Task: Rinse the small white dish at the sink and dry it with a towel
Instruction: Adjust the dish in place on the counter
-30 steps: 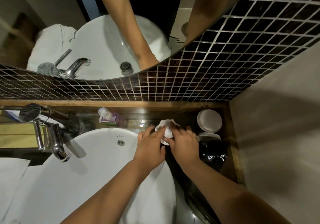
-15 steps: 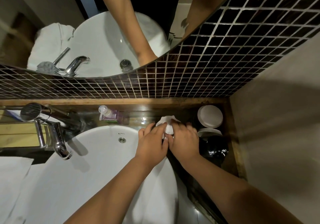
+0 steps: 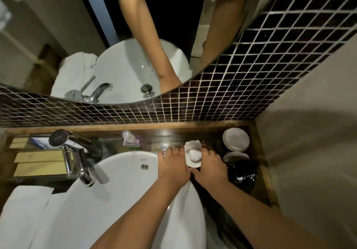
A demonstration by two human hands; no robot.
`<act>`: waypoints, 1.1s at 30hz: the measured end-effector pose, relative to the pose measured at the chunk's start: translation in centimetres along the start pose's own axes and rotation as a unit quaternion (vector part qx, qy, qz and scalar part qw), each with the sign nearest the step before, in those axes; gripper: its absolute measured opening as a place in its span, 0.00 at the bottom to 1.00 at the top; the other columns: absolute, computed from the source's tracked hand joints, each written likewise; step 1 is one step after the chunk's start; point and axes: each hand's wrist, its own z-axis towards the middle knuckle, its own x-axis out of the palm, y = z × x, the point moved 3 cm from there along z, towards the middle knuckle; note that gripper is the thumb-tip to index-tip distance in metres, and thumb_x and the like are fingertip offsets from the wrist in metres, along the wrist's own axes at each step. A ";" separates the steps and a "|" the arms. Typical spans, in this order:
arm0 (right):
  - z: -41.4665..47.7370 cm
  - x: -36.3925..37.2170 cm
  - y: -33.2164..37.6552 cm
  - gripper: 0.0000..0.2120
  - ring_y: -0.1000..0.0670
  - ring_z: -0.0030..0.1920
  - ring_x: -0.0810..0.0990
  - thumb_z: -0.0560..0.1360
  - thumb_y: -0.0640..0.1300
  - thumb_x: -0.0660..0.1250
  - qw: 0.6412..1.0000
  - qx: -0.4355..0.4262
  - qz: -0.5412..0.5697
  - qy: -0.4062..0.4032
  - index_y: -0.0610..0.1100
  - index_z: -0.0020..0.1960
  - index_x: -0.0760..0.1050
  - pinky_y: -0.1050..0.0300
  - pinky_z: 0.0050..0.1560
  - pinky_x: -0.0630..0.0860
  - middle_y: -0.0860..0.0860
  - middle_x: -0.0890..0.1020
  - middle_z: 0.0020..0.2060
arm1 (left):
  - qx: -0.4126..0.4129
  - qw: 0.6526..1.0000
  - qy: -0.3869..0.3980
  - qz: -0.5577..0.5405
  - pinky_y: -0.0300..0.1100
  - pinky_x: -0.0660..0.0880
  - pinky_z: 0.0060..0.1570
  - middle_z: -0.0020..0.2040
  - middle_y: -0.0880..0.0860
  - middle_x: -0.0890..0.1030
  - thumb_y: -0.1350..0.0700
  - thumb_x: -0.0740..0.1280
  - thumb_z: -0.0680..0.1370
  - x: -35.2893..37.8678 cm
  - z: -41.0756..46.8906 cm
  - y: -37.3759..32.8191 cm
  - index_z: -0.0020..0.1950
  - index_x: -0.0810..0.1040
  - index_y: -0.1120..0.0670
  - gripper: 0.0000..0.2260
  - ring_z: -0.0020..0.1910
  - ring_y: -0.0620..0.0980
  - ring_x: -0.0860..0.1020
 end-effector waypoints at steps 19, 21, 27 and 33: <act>0.0 1.3 -0.3 0.33 0.45 0.68 0.69 0.74 0.61 0.69 0.996 -0.003 0.015 -0.082 0.48 0.74 0.67 0.52 0.61 0.74 0.48 0.73 0.69 | -0.066 0.997 -0.018 -0.046 0.58 0.47 0.72 0.78 0.47 0.63 0.48 0.56 0.79 2.6 0.9 0.2 0.79 0.57 0.49 0.28 0.78 0.51 0.53; 0.1 1.5 -0.4 0.32 0.45 0.68 0.69 0.75 0.61 0.68 0.997 -0.009 0.015 -0.080 0.48 0.73 0.67 0.52 0.61 0.74 0.47 0.73 0.69 | -0.068 0.997 -0.026 -0.041 0.58 0.48 0.72 0.78 0.47 0.64 0.48 0.56 0.79 2.8 0.9 0.1 0.79 0.58 0.50 0.28 0.78 0.51 0.54; 0.1 1.4 -0.3 0.32 0.44 0.70 0.67 0.77 0.61 0.65 0.997 -0.022 -0.017 -0.077 0.47 0.75 0.65 0.51 0.63 0.74 0.47 0.71 0.71 | -0.060 0.997 -0.041 -0.022 0.55 0.48 0.69 0.77 0.48 0.66 0.47 0.55 0.79 2.8 1.0 0.0 0.78 0.60 0.50 0.27 0.77 0.52 0.56; 0.0 1.1 -0.2 0.43 0.44 0.75 0.61 0.75 0.65 0.66 0.999 0.001 -0.025 -0.047 0.48 0.80 0.52 0.50 0.68 0.70 0.47 0.65 0.76 | -0.043 0.998 -0.038 -0.010 0.56 0.48 0.72 0.76 0.49 0.66 0.45 0.55 0.79 2.3 0.3 0.4 0.78 0.61 0.49 0.27 0.77 0.52 0.56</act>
